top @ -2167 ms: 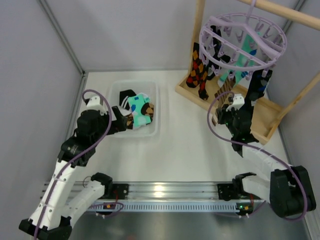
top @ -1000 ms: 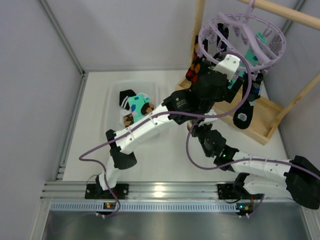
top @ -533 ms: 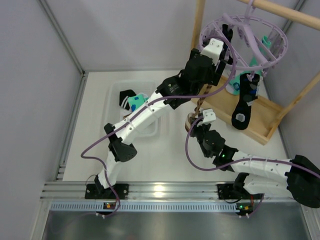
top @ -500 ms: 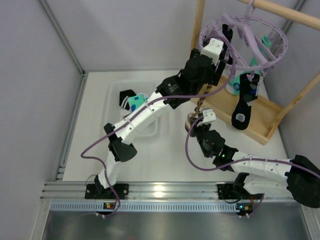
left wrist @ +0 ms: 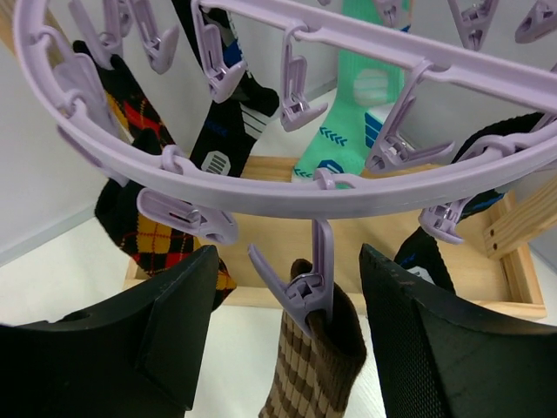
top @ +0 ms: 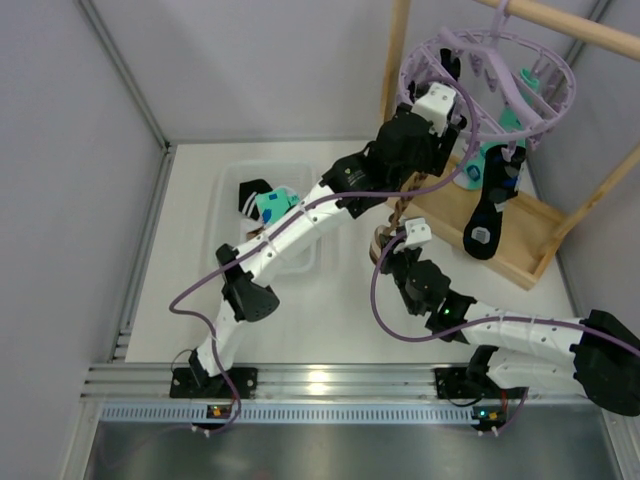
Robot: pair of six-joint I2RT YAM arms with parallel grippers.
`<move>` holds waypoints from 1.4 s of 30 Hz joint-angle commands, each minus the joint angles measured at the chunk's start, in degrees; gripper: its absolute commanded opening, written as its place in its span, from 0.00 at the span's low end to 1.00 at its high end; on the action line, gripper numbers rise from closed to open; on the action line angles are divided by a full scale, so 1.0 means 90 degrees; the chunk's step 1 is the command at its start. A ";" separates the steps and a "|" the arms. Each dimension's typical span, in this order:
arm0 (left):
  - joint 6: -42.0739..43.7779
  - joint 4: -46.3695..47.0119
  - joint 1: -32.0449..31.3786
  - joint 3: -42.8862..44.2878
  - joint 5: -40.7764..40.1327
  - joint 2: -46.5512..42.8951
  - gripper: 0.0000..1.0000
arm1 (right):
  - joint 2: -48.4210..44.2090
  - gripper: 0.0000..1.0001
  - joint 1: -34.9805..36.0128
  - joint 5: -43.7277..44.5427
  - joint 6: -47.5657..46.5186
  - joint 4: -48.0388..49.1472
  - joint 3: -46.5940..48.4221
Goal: Remove the socks clipped to the hanger
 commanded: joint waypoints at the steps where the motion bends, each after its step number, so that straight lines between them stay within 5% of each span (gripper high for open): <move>1: -0.0002 0.0444 0.0004 0.0211 0.0140 0.0098 0.69 | -0.0038 0.00 0.0154 -0.0126 -0.0032 0.0076 0.0297; 6: 0.0135 0.0698 0.0004 0.0211 0.0081 0.0147 0.50 | -0.0107 0.00 0.0174 -0.0156 -0.0032 0.0007 0.0277; 10: 0.0203 0.0864 0.0014 0.0211 0.0198 0.0157 0.21 | -0.0048 0.00 0.0203 -0.0165 0.0066 0.0027 0.0190; 12: 0.0232 0.0913 0.0004 0.0220 0.0305 0.0167 0.15 | -0.0058 0.00 0.0213 -0.0165 0.0192 0.0066 0.0073; 13: 0.0233 0.0904 0.0004 0.0211 0.0325 0.0176 0.04 | -0.0096 0.00 0.0223 -0.0165 0.0280 0.0124 -0.0044; 18: 0.0233 0.0904 0.0004 0.0065 0.0277 0.0128 0.00 | -0.0340 0.00 0.0223 -0.0146 0.0485 0.0066 -0.0328; 19: 0.0223 0.0904 0.0004 -0.0013 0.0276 0.0089 0.05 | -0.0476 0.00 0.0223 -0.0136 0.0553 -0.0002 -0.0406; 20: 0.0155 0.0894 0.0004 -0.0111 0.0267 -0.0066 0.30 | -0.0555 0.00 0.0223 -0.0146 0.0564 -0.0138 -0.0445; 22: 0.0077 0.0894 -0.0005 -0.0569 0.0218 -0.0272 0.48 | -0.0827 0.00 0.0223 -0.0156 0.0583 -0.0256 -0.0581; 23: 0.0009 0.0894 -0.0015 -0.0793 0.0170 -0.0534 0.71 | -0.0936 0.00 0.0223 -0.0194 0.0583 -0.0498 -0.0621; 26: -0.0099 0.0894 -0.0005 -0.1750 -0.0240 -0.1238 0.83 | -0.1453 0.00 0.0213 -0.0224 0.0642 -0.1142 -0.0699; 27: -0.0138 0.0884 -0.0005 -0.2323 -0.0434 -0.1452 0.98 | -0.1580 0.00 0.0194 -0.0224 0.0700 -0.1309 -0.0690; 35: -0.1396 0.0116 0.0063 -0.5558 -0.3313 -0.4401 0.98 | -0.2002 0.00 -0.0294 -0.1579 0.0369 -0.2502 0.0149; 42: -0.2550 -0.1302 0.1769 -0.7707 -0.2626 -0.6939 0.98 | -0.0171 0.00 -0.0881 -0.3825 -0.0226 -0.3176 0.2537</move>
